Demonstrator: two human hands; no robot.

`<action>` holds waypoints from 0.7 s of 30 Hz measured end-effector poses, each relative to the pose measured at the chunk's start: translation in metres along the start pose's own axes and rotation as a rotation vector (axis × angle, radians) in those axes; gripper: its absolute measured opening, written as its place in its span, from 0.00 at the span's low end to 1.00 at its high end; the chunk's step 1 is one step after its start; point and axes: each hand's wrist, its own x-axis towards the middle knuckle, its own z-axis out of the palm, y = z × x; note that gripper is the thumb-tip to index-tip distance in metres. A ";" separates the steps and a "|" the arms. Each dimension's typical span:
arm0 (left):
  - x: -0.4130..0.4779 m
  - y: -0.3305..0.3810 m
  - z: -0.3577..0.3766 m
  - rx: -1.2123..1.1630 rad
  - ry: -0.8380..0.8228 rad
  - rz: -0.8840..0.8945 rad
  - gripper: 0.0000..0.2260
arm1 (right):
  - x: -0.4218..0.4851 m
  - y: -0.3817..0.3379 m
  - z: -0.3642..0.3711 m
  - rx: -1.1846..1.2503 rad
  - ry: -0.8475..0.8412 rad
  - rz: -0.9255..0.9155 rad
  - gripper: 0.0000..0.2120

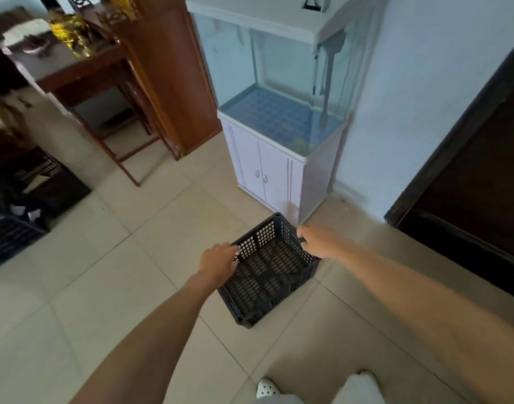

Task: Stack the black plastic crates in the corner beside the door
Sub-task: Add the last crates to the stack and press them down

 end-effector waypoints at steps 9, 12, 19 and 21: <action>0.042 -0.092 0.014 -0.051 -0.059 -0.075 0.15 | 0.095 -0.051 0.038 -0.001 -0.150 -0.054 0.11; 0.075 -0.100 0.006 -0.068 -0.049 -0.049 0.15 | 0.124 -0.034 0.035 -0.007 -0.195 0.009 0.10; 0.153 -0.133 -0.026 -0.122 -0.037 -0.016 0.15 | 0.188 -0.021 0.000 0.131 -0.190 0.166 0.11; 0.166 -0.141 -0.027 -0.086 -0.071 0.014 0.15 | 0.198 -0.023 0.003 0.190 -0.198 0.182 0.11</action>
